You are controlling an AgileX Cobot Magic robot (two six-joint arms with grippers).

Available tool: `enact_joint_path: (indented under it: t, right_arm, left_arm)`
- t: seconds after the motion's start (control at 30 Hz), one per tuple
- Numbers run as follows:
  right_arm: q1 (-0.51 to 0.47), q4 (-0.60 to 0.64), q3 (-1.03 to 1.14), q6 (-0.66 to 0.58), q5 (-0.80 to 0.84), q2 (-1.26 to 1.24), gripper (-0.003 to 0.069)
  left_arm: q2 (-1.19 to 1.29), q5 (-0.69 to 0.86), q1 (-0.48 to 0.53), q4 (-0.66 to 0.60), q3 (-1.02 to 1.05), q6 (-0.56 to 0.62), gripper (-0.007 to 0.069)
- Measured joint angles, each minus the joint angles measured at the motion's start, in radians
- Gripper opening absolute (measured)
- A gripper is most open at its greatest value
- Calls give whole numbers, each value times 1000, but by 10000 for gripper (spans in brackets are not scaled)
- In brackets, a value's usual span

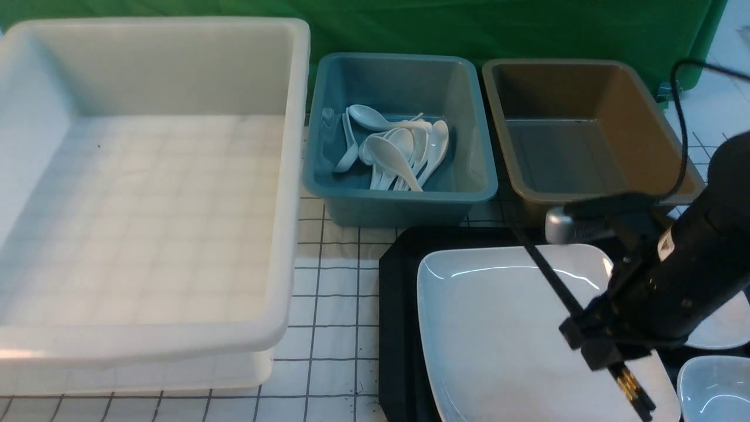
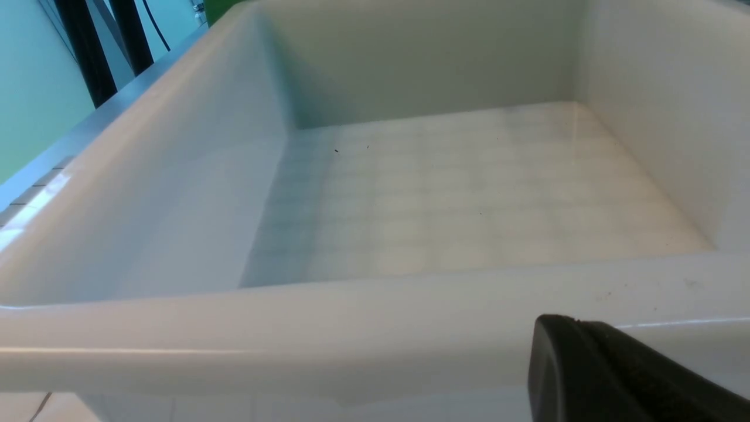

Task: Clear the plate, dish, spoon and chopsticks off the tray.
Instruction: Use the right arm to grab a pair of chopsticks from the plate, then use the right arm to put the chopsticks into the small storage box on the right, then use the right arm to grab a small plate from the dinner plate

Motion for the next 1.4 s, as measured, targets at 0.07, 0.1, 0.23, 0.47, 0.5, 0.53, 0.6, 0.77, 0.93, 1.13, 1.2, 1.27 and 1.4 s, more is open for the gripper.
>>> enact_joint_path:
  t: [0.07,0.1,0.23,0.47,0.5,0.53,0.6,0.77,0.93,1.13,1.2,1.27,1.4]
  right_arm:
    - [-40,-12,-109,0,10,-5,175]
    - [-59,-15,-153,-1,2,1,175]
    - [-159,-22,-319,-1,-57,79,175]
    - [-226,-36,-515,1,-240,307,175]
    - [-227,-36,-532,2,-305,359,175]
    - [-227,-36,-542,2,-360,395,175]
    - [-227,-31,-552,3,-455,457,175]
    - [-227,-30,-553,7,-537,545,197]
    - [-227,-30,-561,45,-449,551,323]
    - [-227,-36,-622,-44,-197,444,204]
    - [-227,-36,-643,-92,-84,381,96]
    - [-227,-36,-649,-135,42,277,30]
    - [-227,-47,-605,-154,166,86,30]
  left_arm:
    - [0,0,0,0,0,0,21]
    - [0,0,0,0,0,0,21]
    - [0,0,0,0,0,0,21]
    - [0,0,0,0,0,0,21]
    - [0,0,0,0,0,0,21]
    - [0,0,0,0,0,0,21]
    - [0,0,0,0,0,0,21]
    - [0,0,0,0,0,0,21]
    - [0,0,0,0,0,0,21]
    - [0,0,0,0,0,0,21]
    - [0,0,0,0,0,0,21]
    - [0,0,0,0,0,0,21]
    - [0,0,0,0,0,0,21]
